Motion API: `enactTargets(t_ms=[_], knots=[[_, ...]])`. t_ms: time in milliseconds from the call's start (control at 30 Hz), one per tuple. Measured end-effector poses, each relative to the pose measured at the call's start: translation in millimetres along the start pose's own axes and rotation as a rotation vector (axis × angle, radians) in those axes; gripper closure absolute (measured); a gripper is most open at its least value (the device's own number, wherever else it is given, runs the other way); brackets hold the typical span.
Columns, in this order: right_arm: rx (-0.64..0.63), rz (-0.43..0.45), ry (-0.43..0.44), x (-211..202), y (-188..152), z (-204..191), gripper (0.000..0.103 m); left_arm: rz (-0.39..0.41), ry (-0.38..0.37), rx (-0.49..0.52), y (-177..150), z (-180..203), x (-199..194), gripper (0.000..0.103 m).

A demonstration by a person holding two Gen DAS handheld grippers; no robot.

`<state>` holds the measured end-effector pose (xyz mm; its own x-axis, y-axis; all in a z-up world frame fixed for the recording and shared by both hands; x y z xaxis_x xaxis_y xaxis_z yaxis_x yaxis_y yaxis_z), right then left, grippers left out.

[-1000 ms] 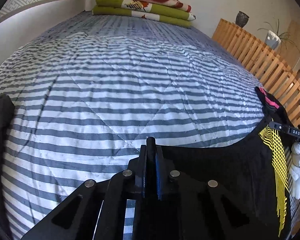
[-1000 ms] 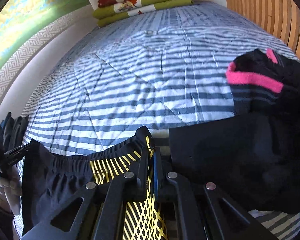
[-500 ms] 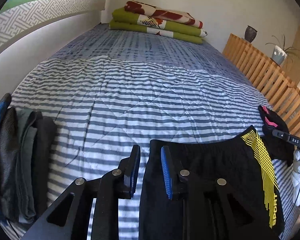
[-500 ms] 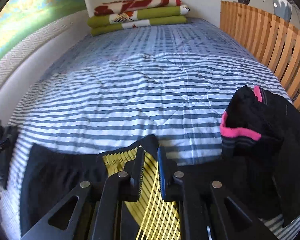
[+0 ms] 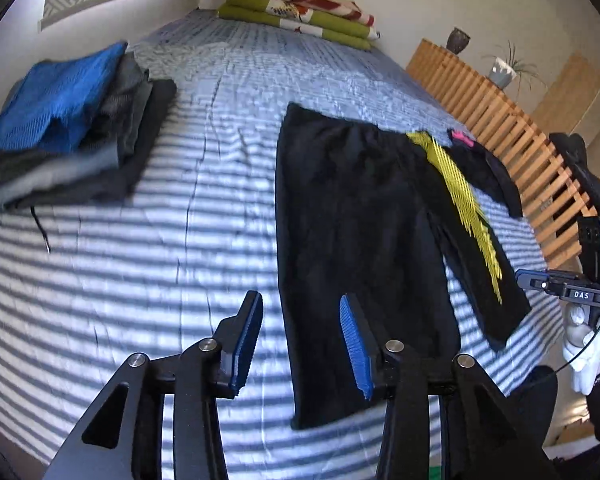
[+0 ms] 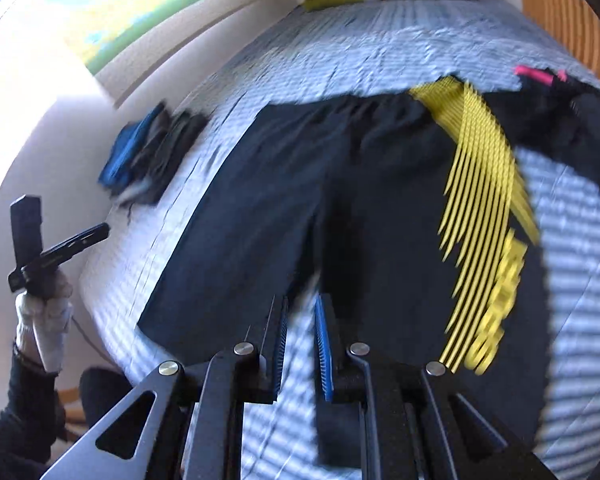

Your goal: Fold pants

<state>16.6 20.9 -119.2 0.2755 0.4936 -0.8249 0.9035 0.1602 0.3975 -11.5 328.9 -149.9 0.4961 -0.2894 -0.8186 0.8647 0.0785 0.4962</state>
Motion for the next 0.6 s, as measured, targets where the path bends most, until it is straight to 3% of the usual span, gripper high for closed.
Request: enactTargets(t_ms=[67,200,300,467,567,600], knots=[[-0.014,-0.039,0.015,13,-29,-17,0.086,-0.059,0.003,0.009,-31,3,10,0.055],[0.008,-0.048,0.017,40,-59,-34,0.074,-0.101,0.012,0.004,-69,2,28,0.037],[-0.004,-0.04,0.02,58,-65,-44,0.068,-0.116,-0.056,-0.028,-84,1,35,0.037],[-0.043,-0.054,0.033,84,-62,-62,0.068,-0.099,-0.107,-0.081,-93,-1,38,0.037],[-0.086,-0.033,0.015,91,-59,-73,0.068,-0.12,-0.134,-0.112,-92,-1,46,0.043],[-0.088,-0.034,0.013,92,-58,-75,0.068,-0.129,-0.134,-0.11,-93,0,47,0.061]])
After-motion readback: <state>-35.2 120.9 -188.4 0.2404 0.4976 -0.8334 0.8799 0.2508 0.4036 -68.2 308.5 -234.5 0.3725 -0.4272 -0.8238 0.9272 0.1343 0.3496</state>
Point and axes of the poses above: each gripper's, at about its wrist camera, not at the fingertips, and x roughly the way its jaws point, z to its right, y to its top, the point moved 4 cm from there along x, roughly the way its jaws point, and after that the axes turned 2 degrees about -z, right-handed, at the moved point
